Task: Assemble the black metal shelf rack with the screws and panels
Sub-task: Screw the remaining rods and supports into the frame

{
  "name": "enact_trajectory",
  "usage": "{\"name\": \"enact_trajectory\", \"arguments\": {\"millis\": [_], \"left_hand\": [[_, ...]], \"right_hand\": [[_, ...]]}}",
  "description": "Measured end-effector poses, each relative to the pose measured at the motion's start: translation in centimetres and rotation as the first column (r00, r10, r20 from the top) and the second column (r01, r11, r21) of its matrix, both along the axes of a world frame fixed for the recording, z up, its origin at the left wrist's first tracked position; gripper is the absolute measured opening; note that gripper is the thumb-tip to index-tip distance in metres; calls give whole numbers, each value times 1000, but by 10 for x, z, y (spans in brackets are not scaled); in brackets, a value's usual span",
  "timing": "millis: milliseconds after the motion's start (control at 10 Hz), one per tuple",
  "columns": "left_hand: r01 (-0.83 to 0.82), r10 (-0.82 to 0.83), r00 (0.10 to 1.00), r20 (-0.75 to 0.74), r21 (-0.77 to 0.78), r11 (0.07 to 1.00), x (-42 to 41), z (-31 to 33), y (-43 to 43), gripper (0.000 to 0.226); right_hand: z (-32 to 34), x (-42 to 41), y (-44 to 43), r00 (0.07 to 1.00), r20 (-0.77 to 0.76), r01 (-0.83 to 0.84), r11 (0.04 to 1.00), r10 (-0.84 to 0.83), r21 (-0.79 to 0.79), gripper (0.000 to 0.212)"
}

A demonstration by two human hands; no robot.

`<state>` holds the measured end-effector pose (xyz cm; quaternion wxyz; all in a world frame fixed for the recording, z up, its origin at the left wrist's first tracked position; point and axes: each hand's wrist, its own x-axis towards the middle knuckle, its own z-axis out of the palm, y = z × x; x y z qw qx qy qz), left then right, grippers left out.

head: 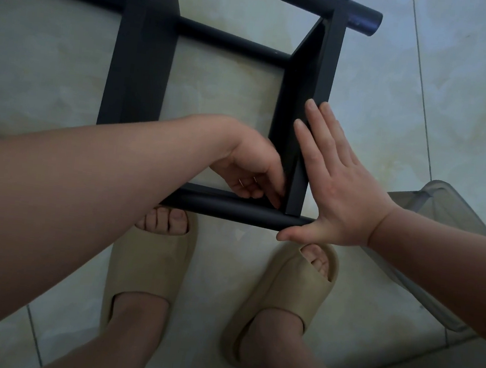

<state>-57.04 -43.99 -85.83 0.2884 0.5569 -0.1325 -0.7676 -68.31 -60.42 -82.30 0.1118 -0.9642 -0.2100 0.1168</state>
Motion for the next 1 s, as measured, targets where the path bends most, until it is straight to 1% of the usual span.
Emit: {"name": "enact_trajectory", "arguments": {"millis": [100,200,500,700,800,1000], "left_hand": [[30,-30,999,14,-1,1000,0,0,-1,6],[24,-23,999,30,-8,1000,-3,-1,-4,7],[0,0,1000,-1,-47,999,-1,-1,-2,11],[61,-60,998,-16,10,998,0,0,-3,6],[58,-58,998,11,8,998,-2,-1,-4,5],[22,-22,1000,0,-21,1000,-2,-2,-3,9]], "right_hand": [[1,1,-1,1000,1,0,1000,0,-1,136],[0,0,0,1000,2,-3,1000,3,-1,136],[-1,0,0,1000,1,-3,1000,3,1,136],[-1,0,0,1000,5,-4,1000,4,-2,136],[0,0,-1,1000,2,-2,1000,2,-1,136],[-1,0,0,1000,7,-3,1000,3,10,135]]}}
